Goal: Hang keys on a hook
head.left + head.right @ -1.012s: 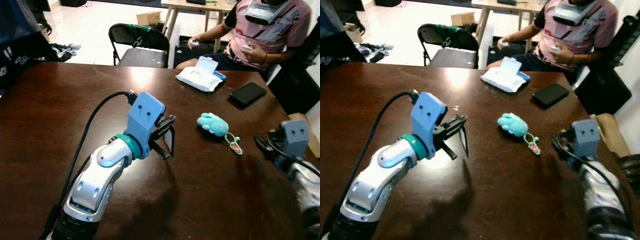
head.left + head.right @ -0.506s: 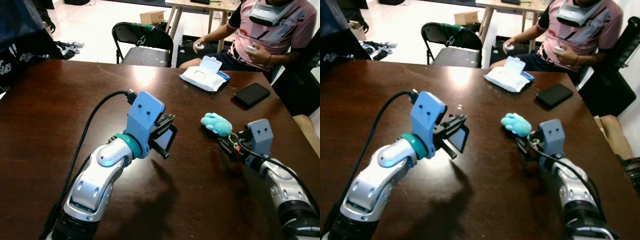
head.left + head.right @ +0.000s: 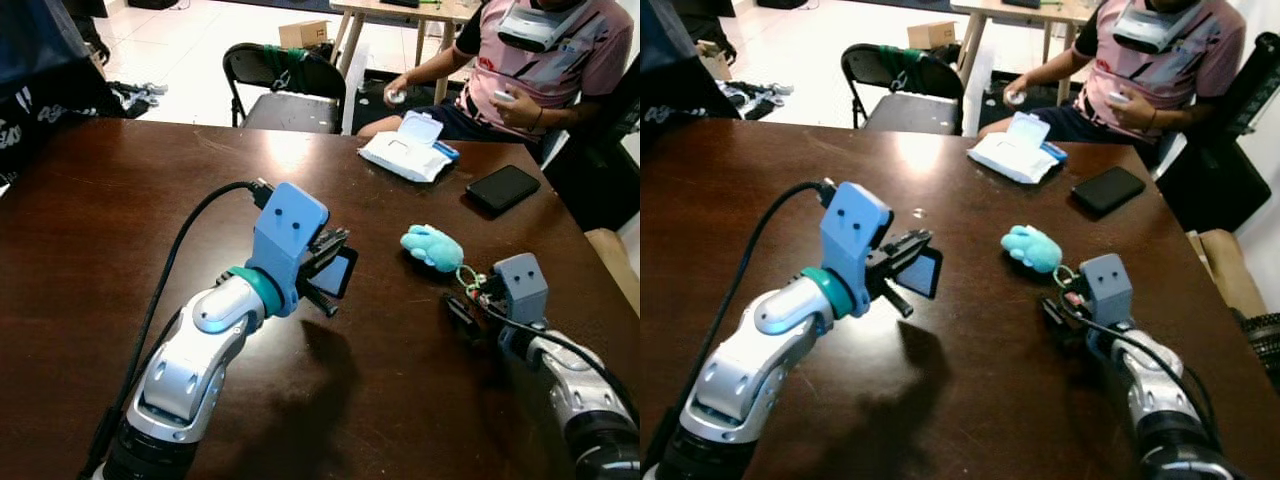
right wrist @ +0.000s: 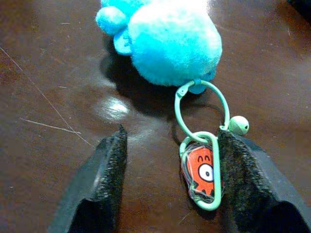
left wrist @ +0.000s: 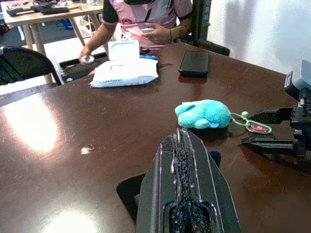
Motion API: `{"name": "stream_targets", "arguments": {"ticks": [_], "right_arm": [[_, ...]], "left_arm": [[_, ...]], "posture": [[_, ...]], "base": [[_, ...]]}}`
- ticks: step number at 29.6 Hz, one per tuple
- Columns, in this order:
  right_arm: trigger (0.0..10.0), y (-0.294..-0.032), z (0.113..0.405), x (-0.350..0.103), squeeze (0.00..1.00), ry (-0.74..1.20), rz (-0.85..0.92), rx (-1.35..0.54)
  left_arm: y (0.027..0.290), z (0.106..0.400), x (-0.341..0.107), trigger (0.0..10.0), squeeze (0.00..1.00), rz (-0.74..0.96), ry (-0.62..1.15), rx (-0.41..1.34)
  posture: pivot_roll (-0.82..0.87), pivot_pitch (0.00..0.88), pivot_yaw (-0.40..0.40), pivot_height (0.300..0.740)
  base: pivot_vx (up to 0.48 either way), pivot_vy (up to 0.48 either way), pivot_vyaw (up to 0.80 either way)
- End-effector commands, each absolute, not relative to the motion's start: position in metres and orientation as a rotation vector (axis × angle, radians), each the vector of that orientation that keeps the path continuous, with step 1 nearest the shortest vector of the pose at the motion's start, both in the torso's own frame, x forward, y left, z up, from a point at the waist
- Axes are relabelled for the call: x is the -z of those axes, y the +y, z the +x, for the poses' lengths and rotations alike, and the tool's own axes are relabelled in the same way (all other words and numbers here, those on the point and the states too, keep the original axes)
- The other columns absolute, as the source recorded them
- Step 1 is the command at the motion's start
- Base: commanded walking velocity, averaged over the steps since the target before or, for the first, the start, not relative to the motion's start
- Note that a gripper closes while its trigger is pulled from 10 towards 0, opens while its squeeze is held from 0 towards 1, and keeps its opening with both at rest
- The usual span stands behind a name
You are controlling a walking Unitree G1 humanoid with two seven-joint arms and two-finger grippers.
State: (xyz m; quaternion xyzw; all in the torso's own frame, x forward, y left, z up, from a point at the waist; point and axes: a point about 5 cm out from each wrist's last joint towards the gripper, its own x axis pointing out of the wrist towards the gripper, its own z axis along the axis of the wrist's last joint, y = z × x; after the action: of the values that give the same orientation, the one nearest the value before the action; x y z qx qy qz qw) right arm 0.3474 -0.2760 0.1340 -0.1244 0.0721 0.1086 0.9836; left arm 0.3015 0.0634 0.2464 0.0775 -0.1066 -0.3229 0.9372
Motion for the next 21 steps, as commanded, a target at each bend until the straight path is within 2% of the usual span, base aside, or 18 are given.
{"name": "stream_targets", "arguments": {"ticks": [1,21], "right_arm": [[0.0,-0.2843,0.3374,-0.1143,0.00,0.245,-0.262,-0.199],[0.0,-0.2939,0.3323,-0.1086,0.00,0.256,-0.260,-0.128]], "left_arm": [[0.0630,0.3004,-0.2461,10.0,0.00,0.153,-0.211,0.665],[0.0635,0.3003,-0.2464,10.0,0.00,0.150,-0.209,0.663]], "posture": [[0.04,0.184,0.060,0.740],[0.04,0.180,0.061,0.740]], "base": [[0.000,0.000,0.00],[0.000,0.000,0.00]]}}
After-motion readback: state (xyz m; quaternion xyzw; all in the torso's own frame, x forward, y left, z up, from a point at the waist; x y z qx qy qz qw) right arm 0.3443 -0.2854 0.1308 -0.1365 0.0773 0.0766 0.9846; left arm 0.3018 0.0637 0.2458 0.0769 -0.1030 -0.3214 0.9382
